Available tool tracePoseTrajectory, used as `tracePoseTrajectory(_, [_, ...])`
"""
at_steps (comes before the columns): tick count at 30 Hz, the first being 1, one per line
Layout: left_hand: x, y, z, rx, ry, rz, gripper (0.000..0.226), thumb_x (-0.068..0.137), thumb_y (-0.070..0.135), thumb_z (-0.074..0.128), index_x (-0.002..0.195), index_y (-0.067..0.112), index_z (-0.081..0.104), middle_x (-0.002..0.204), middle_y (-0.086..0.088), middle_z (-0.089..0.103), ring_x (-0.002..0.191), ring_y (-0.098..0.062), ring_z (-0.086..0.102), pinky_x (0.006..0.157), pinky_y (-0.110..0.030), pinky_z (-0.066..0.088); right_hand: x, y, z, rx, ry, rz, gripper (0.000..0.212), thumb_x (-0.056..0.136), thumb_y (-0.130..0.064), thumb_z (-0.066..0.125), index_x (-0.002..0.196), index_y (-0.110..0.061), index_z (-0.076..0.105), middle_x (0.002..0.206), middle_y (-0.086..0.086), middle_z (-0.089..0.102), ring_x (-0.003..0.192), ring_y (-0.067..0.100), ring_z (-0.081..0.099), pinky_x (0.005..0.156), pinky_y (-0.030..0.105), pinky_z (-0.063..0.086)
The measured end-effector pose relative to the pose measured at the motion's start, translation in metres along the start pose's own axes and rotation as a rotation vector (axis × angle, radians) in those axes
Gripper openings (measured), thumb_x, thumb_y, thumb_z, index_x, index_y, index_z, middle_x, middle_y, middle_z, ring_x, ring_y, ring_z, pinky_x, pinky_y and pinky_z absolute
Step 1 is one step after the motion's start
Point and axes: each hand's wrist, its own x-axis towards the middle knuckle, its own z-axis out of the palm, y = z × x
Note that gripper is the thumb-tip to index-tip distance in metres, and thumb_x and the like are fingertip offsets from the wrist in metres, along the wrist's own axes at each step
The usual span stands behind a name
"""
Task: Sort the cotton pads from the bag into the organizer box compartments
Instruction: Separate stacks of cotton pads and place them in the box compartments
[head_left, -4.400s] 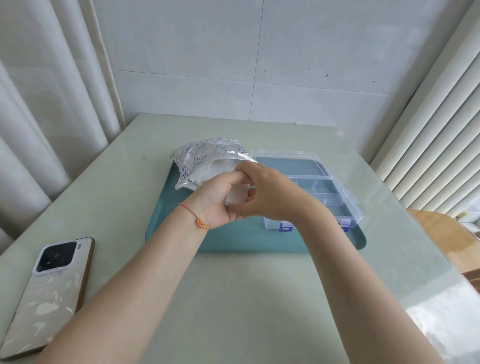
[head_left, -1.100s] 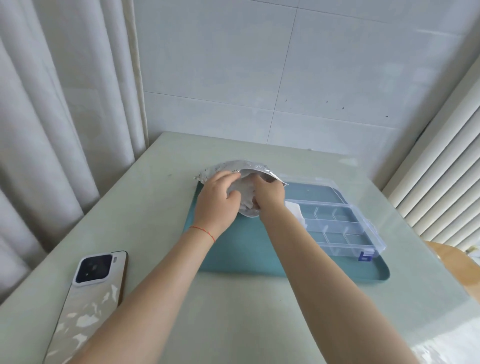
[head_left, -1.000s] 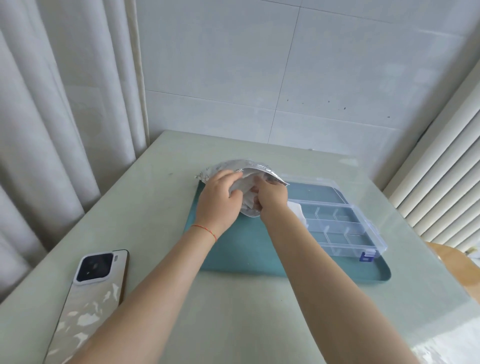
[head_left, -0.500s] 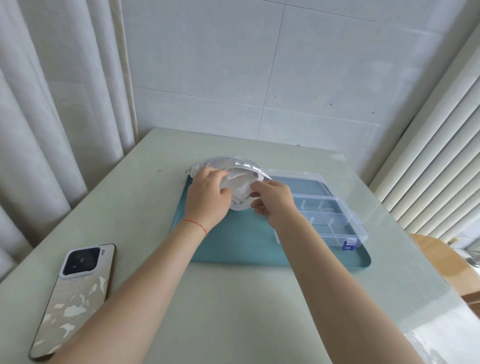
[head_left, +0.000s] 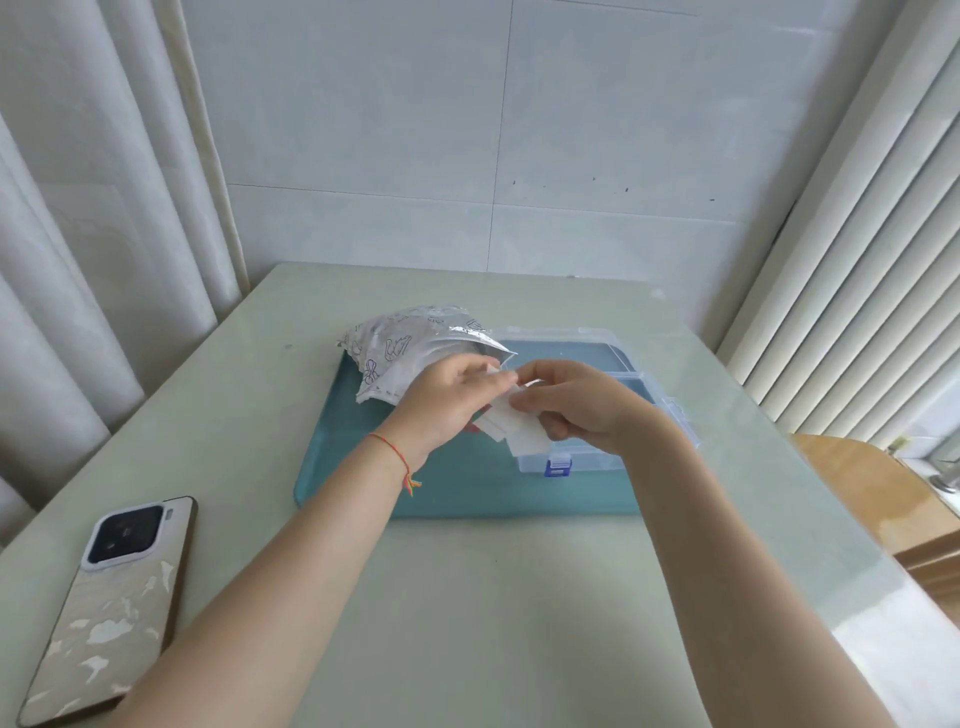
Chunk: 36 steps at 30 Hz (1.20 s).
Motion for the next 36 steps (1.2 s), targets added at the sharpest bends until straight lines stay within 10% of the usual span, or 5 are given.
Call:
tracePoseTrajectory(13, [0.016,-0.006,0.011,-0.216,0.315,-0.066,0.012,0.091,0.005,0.056,0.093,-0.002,0.066,0.083,-0.014,0.072,0.064,-0.018,0.069,0.052,-0.027,0.055,0.013,0.018,-0.029,0.05,-0.131,-0.023,0.016,0.083,-0.009,0.071,0.099,-0.005,0.071,0.093,0.008,0.068,0.084,0.02,0.06,0.077,0.027,0.046])
tracePoseTrajectory(26, [0.011,-0.002,-0.002,-0.171,0.014,-0.051,0.013,0.088,0.001,0.069,0.1,0.005,0.07,0.073,-0.006,0.062,0.057,-0.012,0.059,0.057,-0.023,0.055,0.0,-0.001,-0.03,0.155,-0.092,-0.097,0.025,0.094,-0.008,0.059,0.108,0.013,0.064,0.081,0.009,0.067,0.065,0.014,0.061,0.056,0.021,0.048])
tracePoseTrajectory(36, [0.01,0.004,-0.016,-0.481,-0.35,-0.156,0.018,0.088,0.002,0.062,0.104,0.006,0.065,0.089,-0.008,0.069,0.08,-0.019,0.066,0.073,-0.029,0.058,-0.013,-0.02,-0.016,-0.194,-0.152,-0.151,0.009,0.087,-0.017,0.072,0.078,-0.019,0.073,0.069,-0.006,0.066,0.062,0.008,0.057,0.055,0.016,0.043])
